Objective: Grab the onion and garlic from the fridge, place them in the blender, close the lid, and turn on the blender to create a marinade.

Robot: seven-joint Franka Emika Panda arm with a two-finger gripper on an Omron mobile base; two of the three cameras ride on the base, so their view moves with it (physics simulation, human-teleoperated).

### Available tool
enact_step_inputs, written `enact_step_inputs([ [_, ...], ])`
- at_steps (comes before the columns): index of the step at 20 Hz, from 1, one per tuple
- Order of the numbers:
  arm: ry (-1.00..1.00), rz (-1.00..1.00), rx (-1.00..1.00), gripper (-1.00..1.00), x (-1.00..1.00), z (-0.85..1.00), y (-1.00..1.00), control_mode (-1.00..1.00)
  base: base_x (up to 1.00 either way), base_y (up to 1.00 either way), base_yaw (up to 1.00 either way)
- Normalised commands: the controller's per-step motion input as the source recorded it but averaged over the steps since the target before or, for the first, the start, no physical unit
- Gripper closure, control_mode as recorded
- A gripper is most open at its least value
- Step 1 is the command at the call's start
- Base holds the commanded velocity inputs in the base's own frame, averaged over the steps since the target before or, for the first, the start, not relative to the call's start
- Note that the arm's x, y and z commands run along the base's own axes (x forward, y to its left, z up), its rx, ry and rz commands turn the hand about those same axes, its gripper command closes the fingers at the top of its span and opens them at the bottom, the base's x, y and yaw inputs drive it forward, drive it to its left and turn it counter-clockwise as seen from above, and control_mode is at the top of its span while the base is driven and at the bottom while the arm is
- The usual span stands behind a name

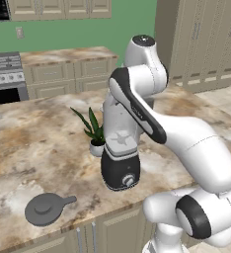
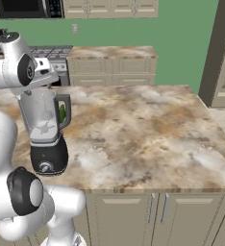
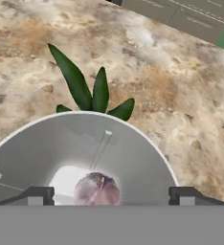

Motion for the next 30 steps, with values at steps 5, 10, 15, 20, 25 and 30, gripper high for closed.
enact_step_inputs([
  [5,-0.09,0.00,0.05,-1.00,-0.65,0.30,-0.04,-1.00,0.00,0.00,0.00],
  [10,-0.08,-0.02,0.05,-1.00,-1.00,-0.10,-0.74,-1.00,0.00,0.00,0.00],
  [15,0.02,-0.09,0.03,-1.00,-1.00,-0.70,-0.73,-1.00,0.00,0.00,0.00],
  [20,0.05,-0.13,0.00,-1.00,-1.00,-0.98,-0.27,-1.00,0.00,0.00,0.00],
  [25,0.00,-0.01,0.00,-1.00,-0.15,-0.13,0.00,-1.00,0.00,0.00,0.00],
  [30,0.00,0.00,0.00,-1.00,-0.01,0.00,0.00,1.00,-0.02,-0.26,0.00],
])
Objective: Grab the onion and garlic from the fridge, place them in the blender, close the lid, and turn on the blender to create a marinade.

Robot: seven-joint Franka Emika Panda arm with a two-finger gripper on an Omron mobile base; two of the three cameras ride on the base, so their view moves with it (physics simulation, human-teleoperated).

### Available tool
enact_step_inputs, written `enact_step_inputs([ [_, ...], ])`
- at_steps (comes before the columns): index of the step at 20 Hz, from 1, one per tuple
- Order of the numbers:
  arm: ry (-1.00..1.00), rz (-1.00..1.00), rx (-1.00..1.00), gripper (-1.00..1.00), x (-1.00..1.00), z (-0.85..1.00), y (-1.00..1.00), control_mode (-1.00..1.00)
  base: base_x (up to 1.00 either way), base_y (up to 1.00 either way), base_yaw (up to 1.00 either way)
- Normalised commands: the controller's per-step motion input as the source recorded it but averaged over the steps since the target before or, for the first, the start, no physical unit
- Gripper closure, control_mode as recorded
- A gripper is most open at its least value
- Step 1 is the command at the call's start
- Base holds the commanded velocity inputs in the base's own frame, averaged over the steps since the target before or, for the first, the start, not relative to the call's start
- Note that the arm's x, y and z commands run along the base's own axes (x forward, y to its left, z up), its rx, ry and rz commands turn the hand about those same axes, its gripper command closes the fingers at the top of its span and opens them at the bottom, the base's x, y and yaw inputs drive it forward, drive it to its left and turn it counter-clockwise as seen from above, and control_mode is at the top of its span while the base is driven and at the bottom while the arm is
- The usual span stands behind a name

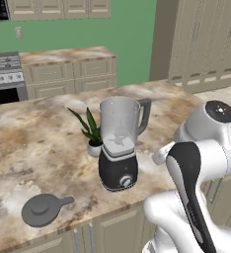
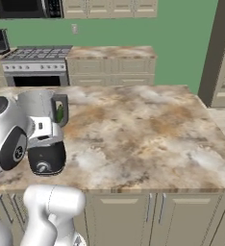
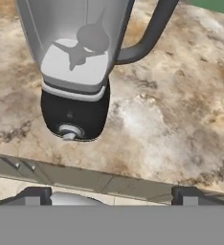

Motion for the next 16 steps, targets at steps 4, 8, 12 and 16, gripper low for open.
enact_step_inputs([
  [4,0.00,0.00,0.00,-1.00,0.00,0.00,0.00,1.00,-0.49,-0.70,0.14],
  [8,0.00,0.00,0.00,-1.00,0.00,0.00,0.00,1.00,-0.76,-0.31,0.56],
  [12,0.00,0.00,0.00,-1.00,0.00,0.00,0.00,1.00,-0.14,0.03,1.00],
  [16,0.00,0.00,0.00,-1.00,0.00,0.00,0.00,1.00,-0.04,0.00,1.00],
])
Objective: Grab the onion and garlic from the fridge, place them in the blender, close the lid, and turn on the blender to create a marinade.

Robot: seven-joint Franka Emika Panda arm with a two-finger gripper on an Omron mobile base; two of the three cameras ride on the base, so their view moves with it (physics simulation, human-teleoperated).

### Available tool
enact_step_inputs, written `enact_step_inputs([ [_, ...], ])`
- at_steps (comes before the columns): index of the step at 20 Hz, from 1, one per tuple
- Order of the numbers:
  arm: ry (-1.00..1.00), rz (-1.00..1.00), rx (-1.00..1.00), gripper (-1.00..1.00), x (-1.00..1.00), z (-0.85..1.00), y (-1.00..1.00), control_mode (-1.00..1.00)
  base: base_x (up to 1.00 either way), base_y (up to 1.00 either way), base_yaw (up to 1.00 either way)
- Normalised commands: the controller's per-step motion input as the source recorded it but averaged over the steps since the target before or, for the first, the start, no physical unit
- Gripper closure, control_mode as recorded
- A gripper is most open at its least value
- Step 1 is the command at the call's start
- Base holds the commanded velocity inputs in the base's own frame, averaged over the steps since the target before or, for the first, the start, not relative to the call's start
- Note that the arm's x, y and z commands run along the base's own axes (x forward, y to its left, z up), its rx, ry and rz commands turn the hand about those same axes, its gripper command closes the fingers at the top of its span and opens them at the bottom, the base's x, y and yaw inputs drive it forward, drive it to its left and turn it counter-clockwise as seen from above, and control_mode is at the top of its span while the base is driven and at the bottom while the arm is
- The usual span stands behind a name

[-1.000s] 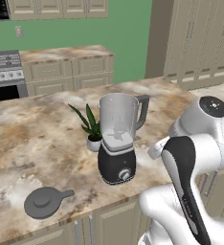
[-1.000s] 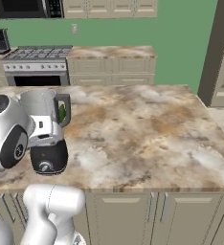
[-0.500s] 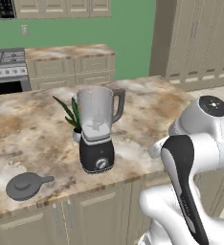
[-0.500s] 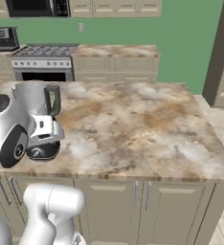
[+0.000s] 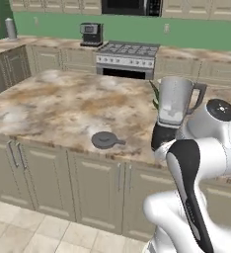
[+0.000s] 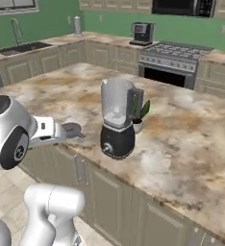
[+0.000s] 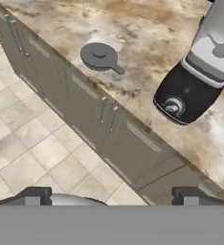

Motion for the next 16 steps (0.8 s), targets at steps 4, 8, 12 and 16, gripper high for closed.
enact_step_inputs([
  [4,0.00,0.00,0.00,-1.00,0.00,0.00,0.00,1.00,0.00,0.00,1.00],
  [8,0.00,0.00,0.00,-1.00,0.00,0.00,0.00,1.00,0.11,0.00,0.95],
  [12,0.00,0.00,0.00,-1.00,0.00,0.00,0.00,1.00,0.74,-0.09,0.74],
  [16,0.00,0.00,0.00,-1.00,0.00,0.00,0.00,1.00,1.00,-0.34,0.55],
])
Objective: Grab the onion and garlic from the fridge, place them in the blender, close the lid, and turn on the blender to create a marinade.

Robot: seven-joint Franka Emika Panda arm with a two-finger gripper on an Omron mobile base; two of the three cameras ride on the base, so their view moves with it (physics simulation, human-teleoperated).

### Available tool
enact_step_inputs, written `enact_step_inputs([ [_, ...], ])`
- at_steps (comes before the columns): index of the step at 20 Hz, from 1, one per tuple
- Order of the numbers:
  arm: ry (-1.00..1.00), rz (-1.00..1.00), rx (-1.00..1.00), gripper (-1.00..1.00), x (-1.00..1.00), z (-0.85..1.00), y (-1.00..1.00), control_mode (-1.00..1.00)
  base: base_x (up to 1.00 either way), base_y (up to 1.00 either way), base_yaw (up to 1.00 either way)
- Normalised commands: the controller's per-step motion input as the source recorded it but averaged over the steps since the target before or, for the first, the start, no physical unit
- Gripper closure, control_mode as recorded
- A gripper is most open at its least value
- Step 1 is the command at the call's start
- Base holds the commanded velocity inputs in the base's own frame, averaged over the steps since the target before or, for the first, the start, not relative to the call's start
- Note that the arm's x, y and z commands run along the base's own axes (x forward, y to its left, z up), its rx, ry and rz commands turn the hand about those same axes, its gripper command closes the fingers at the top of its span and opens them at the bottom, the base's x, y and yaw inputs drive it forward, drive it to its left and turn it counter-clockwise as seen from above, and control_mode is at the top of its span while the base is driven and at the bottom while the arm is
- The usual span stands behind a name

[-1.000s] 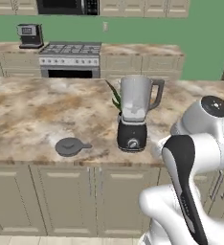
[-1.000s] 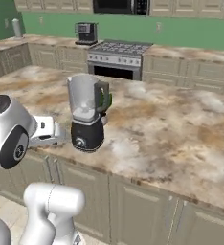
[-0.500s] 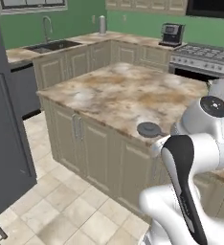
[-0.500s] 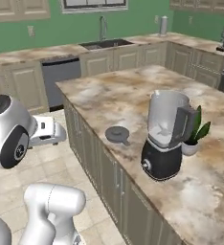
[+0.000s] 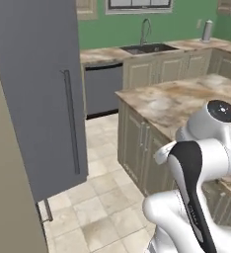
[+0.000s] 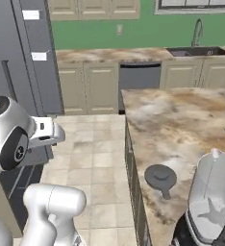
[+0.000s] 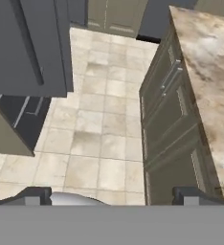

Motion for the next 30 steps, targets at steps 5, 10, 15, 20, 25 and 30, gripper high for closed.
enact_step_inputs([
  [5,0.00,0.00,0.00,-1.00,0.00,0.00,0.00,1.00,0.90,-0.65,0.38],
  [10,0.00,0.00,0.00,-1.00,0.00,0.00,0.00,1.00,0.80,-0.42,0.24],
  [15,0.00,0.00,0.00,-1.00,0.00,0.00,0.00,1.00,1.00,0.25,0.04],
  [20,0.00,0.00,0.00,-1.00,0.00,0.00,0.00,1.00,1.00,0.00,0.01],
  [25,0.00,0.00,0.00,-1.00,0.00,0.00,0.00,1.00,0.99,0.00,0.10],
  [30,0.00,0.00,0.00,-1.00,0.00,0.00,0.00,1.00,0.24,-0.08,0.54],
])
